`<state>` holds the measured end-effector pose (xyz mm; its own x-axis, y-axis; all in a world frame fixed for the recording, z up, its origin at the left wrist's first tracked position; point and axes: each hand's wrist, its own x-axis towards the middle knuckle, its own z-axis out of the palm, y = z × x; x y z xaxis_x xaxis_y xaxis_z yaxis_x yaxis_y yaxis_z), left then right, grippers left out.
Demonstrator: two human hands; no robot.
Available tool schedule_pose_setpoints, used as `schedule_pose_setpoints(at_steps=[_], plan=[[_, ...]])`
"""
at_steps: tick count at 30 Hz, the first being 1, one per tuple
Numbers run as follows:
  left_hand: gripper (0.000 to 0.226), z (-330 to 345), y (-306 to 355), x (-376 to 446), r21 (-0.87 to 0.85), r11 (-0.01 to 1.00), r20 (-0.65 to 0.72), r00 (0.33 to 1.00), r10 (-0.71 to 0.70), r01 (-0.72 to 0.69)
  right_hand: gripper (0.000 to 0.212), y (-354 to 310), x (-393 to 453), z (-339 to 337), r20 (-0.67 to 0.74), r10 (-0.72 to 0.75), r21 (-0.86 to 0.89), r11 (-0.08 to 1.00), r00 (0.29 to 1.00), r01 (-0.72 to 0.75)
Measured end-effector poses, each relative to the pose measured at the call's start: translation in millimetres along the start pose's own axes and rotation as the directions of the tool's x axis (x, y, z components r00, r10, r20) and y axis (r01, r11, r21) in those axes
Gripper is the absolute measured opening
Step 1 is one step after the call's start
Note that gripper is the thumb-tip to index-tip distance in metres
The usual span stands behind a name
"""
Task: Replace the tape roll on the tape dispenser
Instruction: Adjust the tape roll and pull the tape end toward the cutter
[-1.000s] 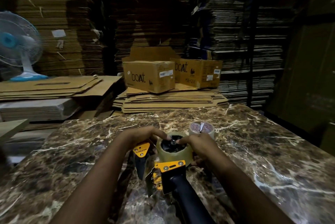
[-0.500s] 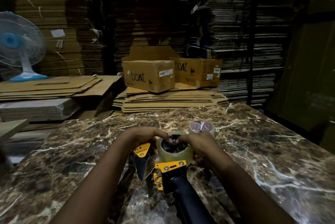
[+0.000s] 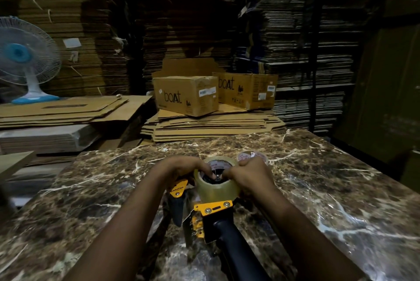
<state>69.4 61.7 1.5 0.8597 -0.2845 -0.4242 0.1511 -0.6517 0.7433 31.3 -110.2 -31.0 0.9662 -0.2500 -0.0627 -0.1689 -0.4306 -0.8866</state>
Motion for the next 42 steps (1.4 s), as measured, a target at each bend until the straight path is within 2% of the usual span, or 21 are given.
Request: schedule_pose_setpoints(at_steps=[4,8,11,16,23,25,28,29,31,34,39,42], plan=[[0.011,-1,3,0,0.016,1.0,0.009,1.0,-0.023,0.023,0.024,-5,-1,1,-0.031,-0.02,-0.063,0.998,0.999,0.018],[0.007,-3,2,4,-0.009,0.999,0.01,0.999,-0.036,0.036,0.035,-6,-1,3,-0.054,-0.047,-0.107,0.993,0.997,0.041],[0.006,-3,-1,3,-0.025,0.999,-0.004,0.999,-0.031,0.031,0.041,-4,0,5,-0.023,-0.081,-0.102,0.992,0.996,0.078],[0.011,-3,-5,3,-0.046,0.996,-0.029,0.997,-0.071,0.07,0.037,-2,0,2,0.035,-0.102,-0.104,0.989,0.994,0.105],[0.013,-6,-1,4,-0.014,0.995,0.053,0.994,-0.099,0.1,0.051,-11,-2,0,0.016,-0.062,-0.089,0.994,0.998,0.063],[0.008,-4,4,3,0.029,0.995,0.022,0.996,-0.092,0.091,0.049,-14,-5,-2,-0.023,-0.087,-0.083,0.993,0.996,0.085],[0.009,-5,8,2,0.102,0.992,-0.078,0.994,-0.072,0.08,0.03,-14,-10,-6,-0.075,-0.132,-0.054,0.99,0.988,0.128],[0.01,-5,8,0,0.101,0.992,-0.108,0.992,-0.061,0.072,0.02,-13,-12,-6,-0.079,-0.148,-0.031,0.989,0.986,0.146],[0.012,-7,8,-7,0.019,0.999,-0.135,0.99,-0.029,0.032,0.015,-13,-14,-5,-0.094,-0.18,0.045,0.982,0.979,0.185],[0.014,-12,12,-22,-0.115,0.992,-0.16,0.986,0.038,-0.057,0.028,-15,-17,-5,-0.143,-0.228,0.174,0.952,0.963,0.251],[0.016,-19,28,-50,-0.112,0.976,-0.211,0.964,0.16,-0.186,0.019,-18,-21,-7,-0.213,-0.392,0.271,0.857,0.895,0.439],[0.018,-19,36,-64,-0.082,0.966,-0.294,0.932,0.213,-0.247,0.039,-18,-18,-4,-0.189,-0.437,0.315,0.821,0.879,0.476]])
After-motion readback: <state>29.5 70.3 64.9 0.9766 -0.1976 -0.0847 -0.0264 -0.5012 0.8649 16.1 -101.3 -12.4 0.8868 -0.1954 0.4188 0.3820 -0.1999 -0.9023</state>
